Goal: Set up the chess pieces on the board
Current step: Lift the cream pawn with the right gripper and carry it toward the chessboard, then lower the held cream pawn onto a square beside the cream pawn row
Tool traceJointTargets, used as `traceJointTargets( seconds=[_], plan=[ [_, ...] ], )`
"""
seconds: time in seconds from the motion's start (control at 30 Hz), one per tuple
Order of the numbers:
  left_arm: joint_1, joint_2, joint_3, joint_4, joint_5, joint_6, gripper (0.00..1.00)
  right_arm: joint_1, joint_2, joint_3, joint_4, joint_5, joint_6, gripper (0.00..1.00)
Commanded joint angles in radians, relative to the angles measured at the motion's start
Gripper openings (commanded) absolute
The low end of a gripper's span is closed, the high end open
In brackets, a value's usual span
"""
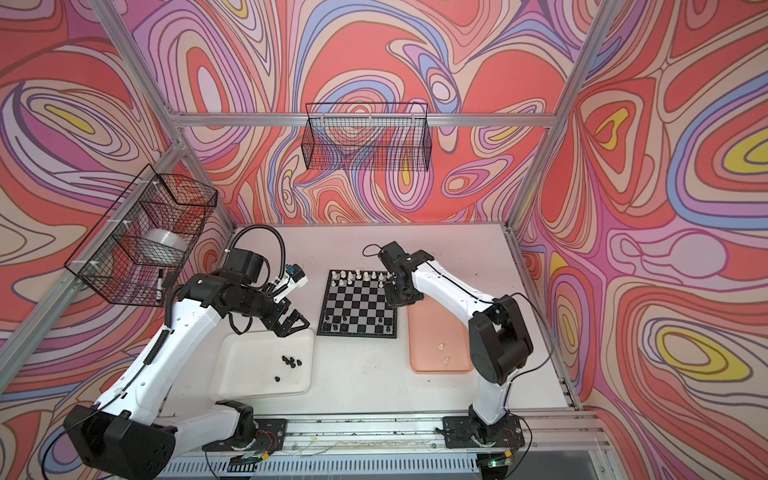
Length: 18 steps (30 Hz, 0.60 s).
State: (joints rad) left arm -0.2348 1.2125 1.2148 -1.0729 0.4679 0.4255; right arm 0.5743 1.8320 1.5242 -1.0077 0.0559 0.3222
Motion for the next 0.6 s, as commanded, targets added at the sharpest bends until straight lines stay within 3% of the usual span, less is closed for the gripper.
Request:
traceJointTargets(
  seconds=[0.0, 0.27, 0.57],
  plan=[
    [-0.003, -0.021, -0.013, 0.003, -0.010, 0.000, 0.98, 0.027, 0.070, 0.103, -0.027, 0.007, -0.032, 0.10],
    [0.000, -0.060, -0.041, 0.023, -0.034, -0.002, 0.99, 0.068, 0.273, 0.366, -0.049, -0.007, -0.067, 0.10],
    [0.035, -0.093, -0.064, 0.065, -0.057, -0.026, 0.99, 0.085, 0.428, 0.556, -0.044, -0.007, -0.100, 0.10]
  ],
)
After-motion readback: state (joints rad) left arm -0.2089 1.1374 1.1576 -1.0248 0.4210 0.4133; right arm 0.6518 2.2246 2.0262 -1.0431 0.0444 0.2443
